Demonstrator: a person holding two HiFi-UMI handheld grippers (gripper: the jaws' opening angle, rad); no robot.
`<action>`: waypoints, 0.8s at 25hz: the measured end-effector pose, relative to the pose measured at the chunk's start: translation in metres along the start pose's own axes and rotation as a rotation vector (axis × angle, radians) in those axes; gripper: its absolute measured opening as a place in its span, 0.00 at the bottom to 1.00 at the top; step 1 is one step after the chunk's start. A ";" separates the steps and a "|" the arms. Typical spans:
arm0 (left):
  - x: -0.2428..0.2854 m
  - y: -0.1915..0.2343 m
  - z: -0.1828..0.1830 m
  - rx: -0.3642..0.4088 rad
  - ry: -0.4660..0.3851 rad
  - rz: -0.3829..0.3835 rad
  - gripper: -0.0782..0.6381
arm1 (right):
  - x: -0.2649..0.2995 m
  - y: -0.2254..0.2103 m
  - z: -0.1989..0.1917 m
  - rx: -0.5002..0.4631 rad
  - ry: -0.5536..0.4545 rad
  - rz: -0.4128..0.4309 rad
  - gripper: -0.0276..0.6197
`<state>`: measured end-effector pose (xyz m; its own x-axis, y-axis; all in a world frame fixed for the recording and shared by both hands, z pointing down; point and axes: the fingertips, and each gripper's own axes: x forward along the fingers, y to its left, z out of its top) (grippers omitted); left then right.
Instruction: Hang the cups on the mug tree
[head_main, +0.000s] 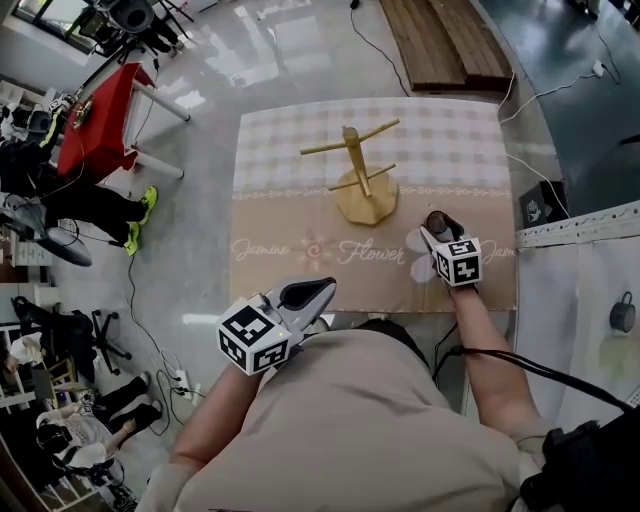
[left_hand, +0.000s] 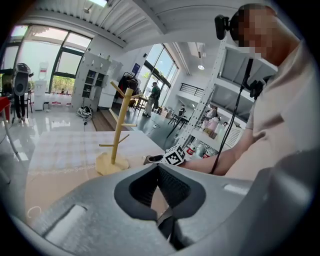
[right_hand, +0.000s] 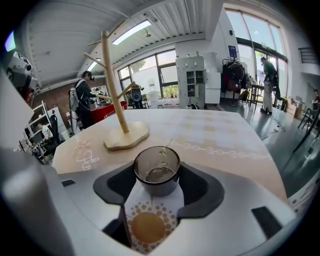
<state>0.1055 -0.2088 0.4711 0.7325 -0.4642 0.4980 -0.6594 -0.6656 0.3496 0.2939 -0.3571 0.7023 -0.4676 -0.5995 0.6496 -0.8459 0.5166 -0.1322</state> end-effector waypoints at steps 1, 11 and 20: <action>0.000 0.000 0.001 0.001 -0.001 0.001 0.12 | -0.001 0.000 0.001 -0.006 -0.002 0.000 0.47; -0.005 0.002 0.004 -0.003 -0.029 -0.009 0.12 | -0.040 0.011 0.066 -0.077 -0.129 0.009 0.46; -0.016 0.000 0.007 0.012 -0.063 -0.037 0.12 | -0.092 0.040 0.173 -0.208 -0.285 0.025 0.46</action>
<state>0.0952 -0.2050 0.4577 0.7660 -0.4747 0.4335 -0.6297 -0.6897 0.3574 0.2589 -0.3871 0.5077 -0.5650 -0.7166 0.4090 -0.7768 0.6291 0.0293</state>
